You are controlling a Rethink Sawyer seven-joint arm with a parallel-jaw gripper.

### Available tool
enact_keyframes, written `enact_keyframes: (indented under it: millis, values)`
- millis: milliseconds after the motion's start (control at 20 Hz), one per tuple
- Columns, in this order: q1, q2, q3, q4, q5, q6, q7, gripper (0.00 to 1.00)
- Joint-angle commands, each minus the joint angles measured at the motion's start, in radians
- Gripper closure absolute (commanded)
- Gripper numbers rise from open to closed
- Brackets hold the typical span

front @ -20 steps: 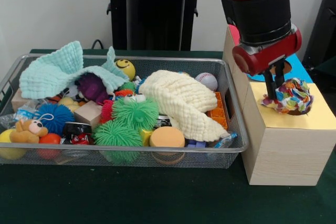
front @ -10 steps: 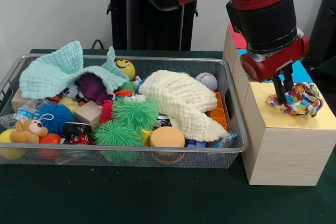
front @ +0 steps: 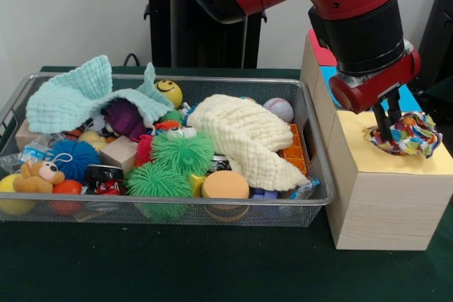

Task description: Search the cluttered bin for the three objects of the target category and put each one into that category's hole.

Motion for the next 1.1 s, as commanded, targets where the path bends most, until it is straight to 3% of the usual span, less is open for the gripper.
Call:
enact_keyframes:
  millis: [50,850,900,1100]
  values:
    - [-0.013,0.060,0.032,0.082,0.028,0.024,0.088,1.00]
    - [0.032,0.080,-0.034,0.036,0.007,0.107,0.084,1.00]
    - [0.038,0.077,-0.044,0.033,0.006,0.122,0.086,0.00]
    - [0.040,0.076,-0.045,0.033,0.005,0.121,0.082,0.00]
